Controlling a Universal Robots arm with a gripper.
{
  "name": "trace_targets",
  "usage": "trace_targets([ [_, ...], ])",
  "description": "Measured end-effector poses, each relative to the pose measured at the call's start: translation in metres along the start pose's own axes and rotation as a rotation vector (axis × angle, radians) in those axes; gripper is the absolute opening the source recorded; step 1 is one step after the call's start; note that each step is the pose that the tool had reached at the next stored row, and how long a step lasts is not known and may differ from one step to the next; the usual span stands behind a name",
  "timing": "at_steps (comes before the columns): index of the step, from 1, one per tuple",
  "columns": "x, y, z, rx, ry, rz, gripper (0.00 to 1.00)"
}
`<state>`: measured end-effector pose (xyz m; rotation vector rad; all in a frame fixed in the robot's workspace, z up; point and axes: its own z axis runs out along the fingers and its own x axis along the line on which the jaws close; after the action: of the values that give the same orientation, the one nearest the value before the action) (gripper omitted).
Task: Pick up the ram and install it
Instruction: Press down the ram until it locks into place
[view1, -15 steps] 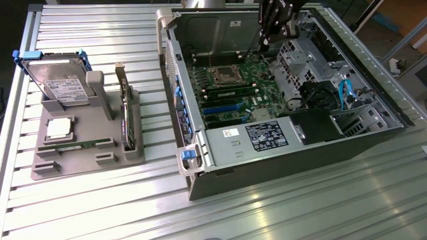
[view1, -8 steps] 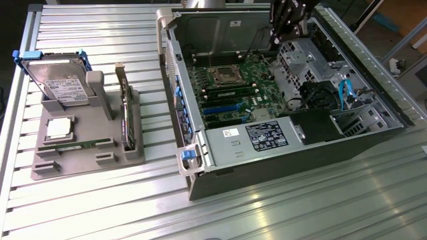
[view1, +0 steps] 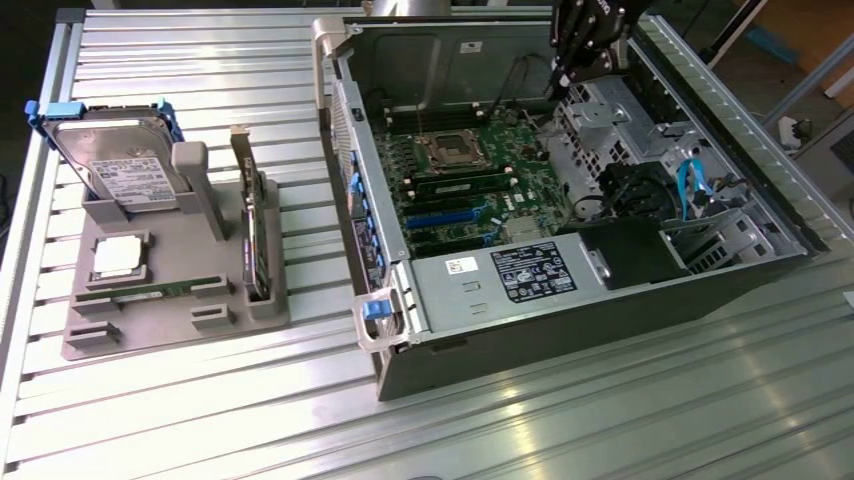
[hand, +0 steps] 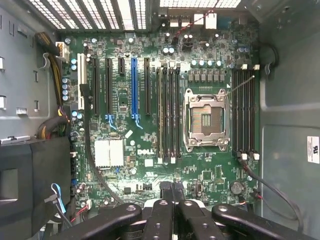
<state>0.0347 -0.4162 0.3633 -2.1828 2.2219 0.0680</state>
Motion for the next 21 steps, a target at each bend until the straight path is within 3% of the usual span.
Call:
trace_targets([
  [21, -0.0084, 0.0001, 0.001, 0.0, -0.0004, 0.0, 0.11],
])
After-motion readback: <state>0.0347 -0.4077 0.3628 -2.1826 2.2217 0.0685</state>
